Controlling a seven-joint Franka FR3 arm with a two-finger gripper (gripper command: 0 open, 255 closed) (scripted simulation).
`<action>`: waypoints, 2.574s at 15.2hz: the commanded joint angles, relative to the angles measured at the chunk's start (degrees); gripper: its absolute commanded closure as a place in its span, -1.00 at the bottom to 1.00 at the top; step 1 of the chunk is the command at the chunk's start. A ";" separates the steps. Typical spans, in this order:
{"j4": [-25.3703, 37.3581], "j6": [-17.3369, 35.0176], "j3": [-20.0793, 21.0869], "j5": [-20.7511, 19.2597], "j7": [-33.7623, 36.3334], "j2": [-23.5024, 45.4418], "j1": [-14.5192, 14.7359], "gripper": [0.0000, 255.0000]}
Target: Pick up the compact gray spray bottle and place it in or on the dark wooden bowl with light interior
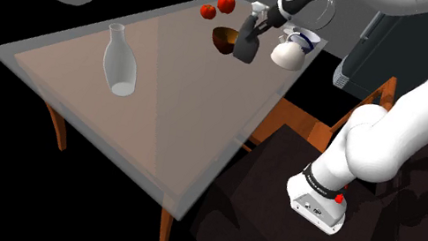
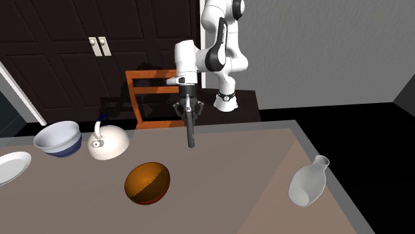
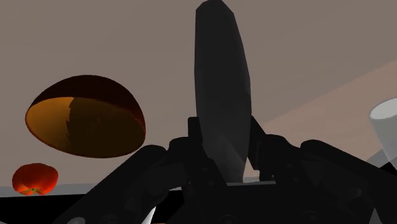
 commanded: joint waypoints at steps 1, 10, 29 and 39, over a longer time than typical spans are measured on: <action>0.85 -1.57 0.78 -1.67 1.59 -0.94 -0.80 1.00; 4.72 -7.67 3.12 -5.92 5.96 -3.70 -2.88 1.00; 65.22 -32.44 -0.98 31.38 -13.80 49.22 -19.20 1.00; 59.74 -26.80 0.46 33.80 -17.64 50.35 -18.61 1.00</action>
